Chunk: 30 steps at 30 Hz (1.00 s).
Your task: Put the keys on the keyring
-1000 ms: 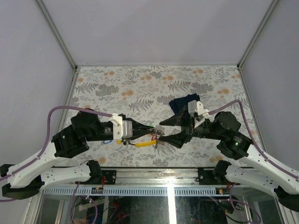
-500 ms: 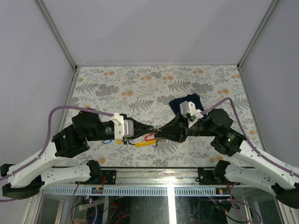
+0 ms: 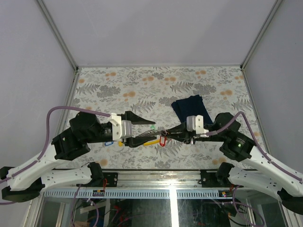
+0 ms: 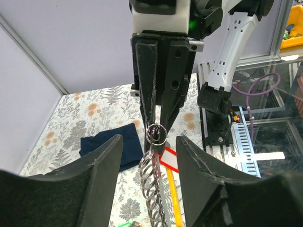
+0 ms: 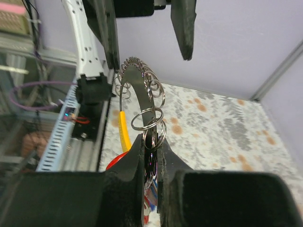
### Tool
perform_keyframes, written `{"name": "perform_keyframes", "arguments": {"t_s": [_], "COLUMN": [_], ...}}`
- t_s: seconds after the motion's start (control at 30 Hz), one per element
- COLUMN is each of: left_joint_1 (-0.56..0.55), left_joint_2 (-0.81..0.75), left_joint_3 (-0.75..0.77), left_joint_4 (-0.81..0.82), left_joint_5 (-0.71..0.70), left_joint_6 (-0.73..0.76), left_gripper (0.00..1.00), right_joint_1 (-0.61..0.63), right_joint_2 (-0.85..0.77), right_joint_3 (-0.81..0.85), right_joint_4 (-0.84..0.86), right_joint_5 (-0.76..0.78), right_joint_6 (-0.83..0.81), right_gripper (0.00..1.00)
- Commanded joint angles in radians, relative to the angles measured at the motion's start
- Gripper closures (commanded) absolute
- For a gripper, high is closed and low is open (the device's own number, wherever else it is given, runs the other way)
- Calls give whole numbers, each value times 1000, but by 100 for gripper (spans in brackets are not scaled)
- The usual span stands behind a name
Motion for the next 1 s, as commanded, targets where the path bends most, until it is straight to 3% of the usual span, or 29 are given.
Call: {"name": "perform_keyframes", "arguments": {"t_s": [0.0,0.27,0.53,0.8,0.97], "left_joint_1": [-5,-5,-6,-6,-6], "left_joint_2": [-12,27,153,202,233], "left_joint_3": [-4,-12,57,88,123], "left_joint_4": [82,73,-106,-159,-195], "left_joint_5": [-9,-30,-67,-119,-132], "left_joint_6": [-68,-225,-203,-117,-77], "left_gripper": [49,40,34,35,47], "right_joint_1": [2,1,1,1,1], "right_joint_2": [-56,-73,-52,-46,-38], "right_joint_3": [61,114,174,191,194], "right_joint_4": [-62,-252,-410,-445,-451], "right_joint_5": [52,104,155,155,150], "right_joint_6": [-304,-607,-732,-713,-698], "right_gripper": [100,100,100,100,100]}}
